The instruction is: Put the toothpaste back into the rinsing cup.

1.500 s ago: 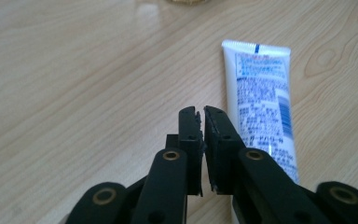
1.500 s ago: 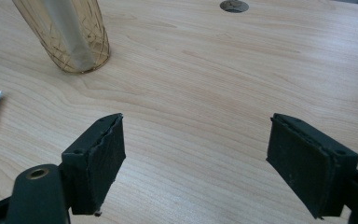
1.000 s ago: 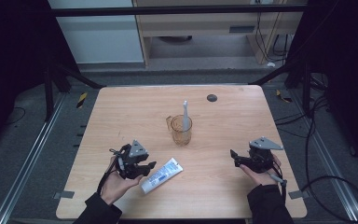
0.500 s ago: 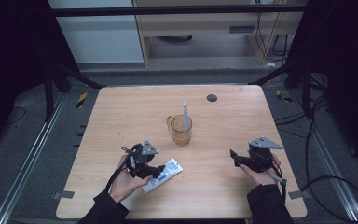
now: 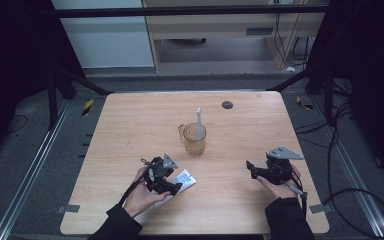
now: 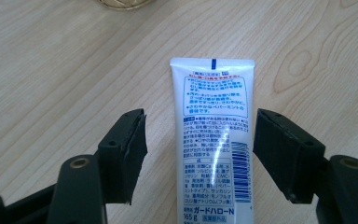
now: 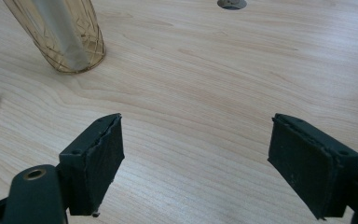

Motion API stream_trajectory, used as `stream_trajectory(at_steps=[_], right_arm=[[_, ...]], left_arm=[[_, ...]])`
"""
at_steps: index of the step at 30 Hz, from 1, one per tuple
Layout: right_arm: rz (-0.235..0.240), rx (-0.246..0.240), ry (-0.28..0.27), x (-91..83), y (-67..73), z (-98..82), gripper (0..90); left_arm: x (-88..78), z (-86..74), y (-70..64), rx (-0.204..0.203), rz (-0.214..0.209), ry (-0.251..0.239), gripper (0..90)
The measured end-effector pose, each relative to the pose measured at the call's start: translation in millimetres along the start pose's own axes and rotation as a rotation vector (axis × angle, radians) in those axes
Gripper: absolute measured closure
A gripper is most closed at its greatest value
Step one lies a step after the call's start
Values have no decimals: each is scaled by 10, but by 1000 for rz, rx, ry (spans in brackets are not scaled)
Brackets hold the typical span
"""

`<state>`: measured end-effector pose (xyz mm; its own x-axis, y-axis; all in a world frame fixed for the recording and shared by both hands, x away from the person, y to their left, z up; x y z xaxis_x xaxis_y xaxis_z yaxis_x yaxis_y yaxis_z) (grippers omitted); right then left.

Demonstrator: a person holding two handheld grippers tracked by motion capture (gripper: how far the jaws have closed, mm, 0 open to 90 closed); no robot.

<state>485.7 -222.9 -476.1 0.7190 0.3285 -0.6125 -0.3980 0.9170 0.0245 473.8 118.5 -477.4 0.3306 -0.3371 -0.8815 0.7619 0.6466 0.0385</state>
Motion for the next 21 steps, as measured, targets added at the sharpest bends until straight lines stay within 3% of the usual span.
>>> stream_trajectory(at_steps=[21], right_arm=[[2, -15, 10, 33, 38, 14, 179]], left_arm=[[217, 19, -56, 21, -29, 151, 372]])
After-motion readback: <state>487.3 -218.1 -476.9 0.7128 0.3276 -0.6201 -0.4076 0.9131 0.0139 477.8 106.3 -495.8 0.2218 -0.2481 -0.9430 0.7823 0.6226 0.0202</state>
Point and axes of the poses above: each handheld gripper's, and its own axes: x roughly forward along the jaws, z roughly out of its top, y roughly to its left, the point moved 3 cm from there along x, roughly forward along the jaws, and after that the axes turned 5 degrees about y, right-handed, at the moved point
